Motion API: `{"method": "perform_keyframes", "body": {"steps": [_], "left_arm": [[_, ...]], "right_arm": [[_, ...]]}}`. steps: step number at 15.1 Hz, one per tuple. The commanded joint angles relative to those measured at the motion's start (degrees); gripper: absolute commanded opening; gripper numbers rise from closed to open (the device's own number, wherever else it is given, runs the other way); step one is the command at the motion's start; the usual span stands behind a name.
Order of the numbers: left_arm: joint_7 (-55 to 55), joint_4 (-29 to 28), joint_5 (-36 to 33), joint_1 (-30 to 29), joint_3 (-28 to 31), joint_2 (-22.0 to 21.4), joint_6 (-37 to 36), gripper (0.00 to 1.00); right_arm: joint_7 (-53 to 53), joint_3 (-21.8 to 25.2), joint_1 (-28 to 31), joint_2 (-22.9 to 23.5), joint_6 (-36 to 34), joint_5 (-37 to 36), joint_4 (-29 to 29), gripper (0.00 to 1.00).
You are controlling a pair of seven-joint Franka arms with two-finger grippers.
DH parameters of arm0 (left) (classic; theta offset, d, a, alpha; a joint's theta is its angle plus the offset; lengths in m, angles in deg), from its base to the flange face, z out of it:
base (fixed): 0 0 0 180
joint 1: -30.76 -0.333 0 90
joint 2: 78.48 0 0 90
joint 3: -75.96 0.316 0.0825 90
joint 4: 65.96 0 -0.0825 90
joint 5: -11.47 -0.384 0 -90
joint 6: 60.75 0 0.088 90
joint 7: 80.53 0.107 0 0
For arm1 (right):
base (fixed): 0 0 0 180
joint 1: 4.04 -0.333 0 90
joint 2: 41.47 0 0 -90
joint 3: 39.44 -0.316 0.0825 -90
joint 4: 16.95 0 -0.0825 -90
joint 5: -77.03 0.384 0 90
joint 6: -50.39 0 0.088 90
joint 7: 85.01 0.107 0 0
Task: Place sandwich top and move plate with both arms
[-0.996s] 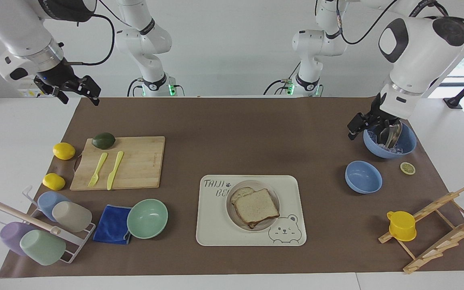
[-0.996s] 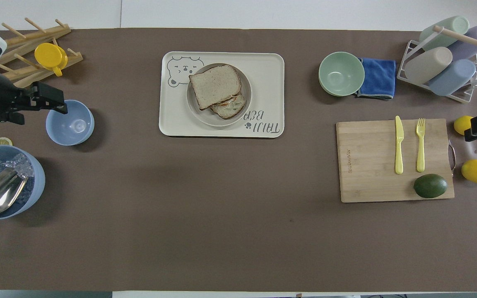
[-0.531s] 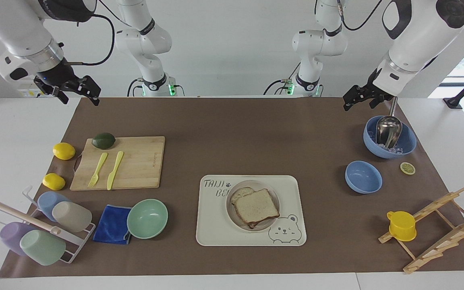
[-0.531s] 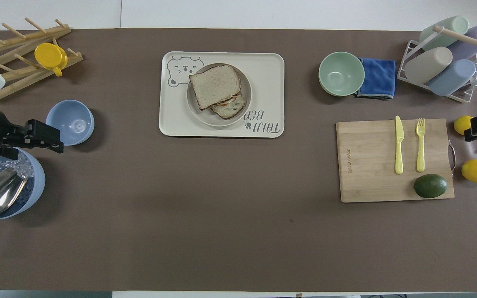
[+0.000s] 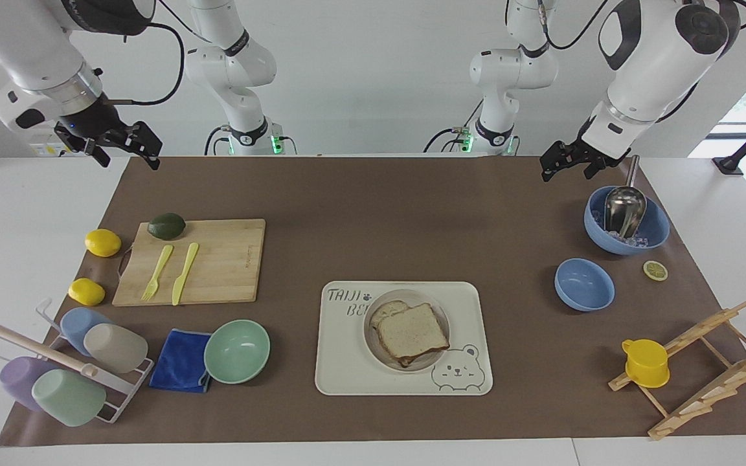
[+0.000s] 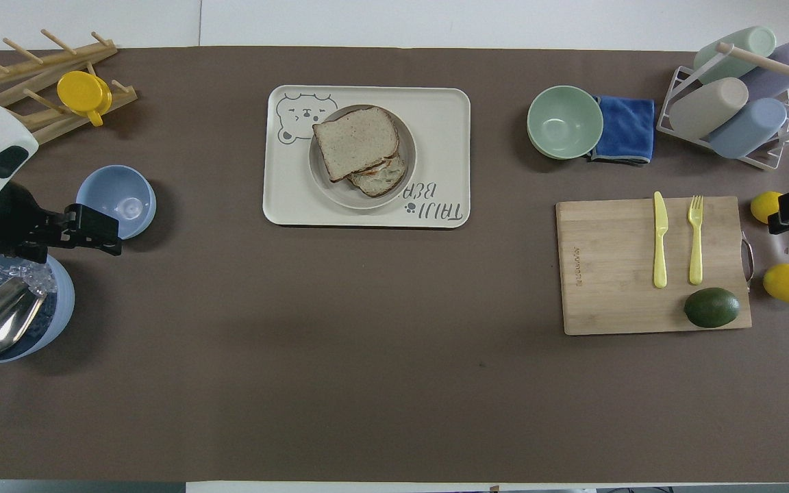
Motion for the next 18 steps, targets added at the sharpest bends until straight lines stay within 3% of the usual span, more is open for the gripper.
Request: {"method": "perform_keyframes", "body": {"steps": [1,6,11,18], "left_arm": [[0.32,-1.00,-1.41,0.32,-0.11,-1.89,0.78,1.00],[1.19,-2.93,-1.32,0.76,1.30,-1.72,0.95,1.00],[1.72,-0.04,-1.32,0.49,1.48,-0.93,1.58,1.00],[1.90,-0.21,-1.32,0.23,1.04,-1.54,1.13,1.00]], "right_arm": [[-1.06,-0.05,0.25,-0.62,-0.02,0.33,-0.80,1.00],[-1.06,-0.05,0.25,-0.62,-0.02,0.33,-0.80,1.00],[-1.06,-0.05,0.25,-0.62,-0.02,0.33,-0.80,1.00],[-1.06,-0.05,0.17,-0.62,-0.02,0.33,-0.80,1.00]]}}
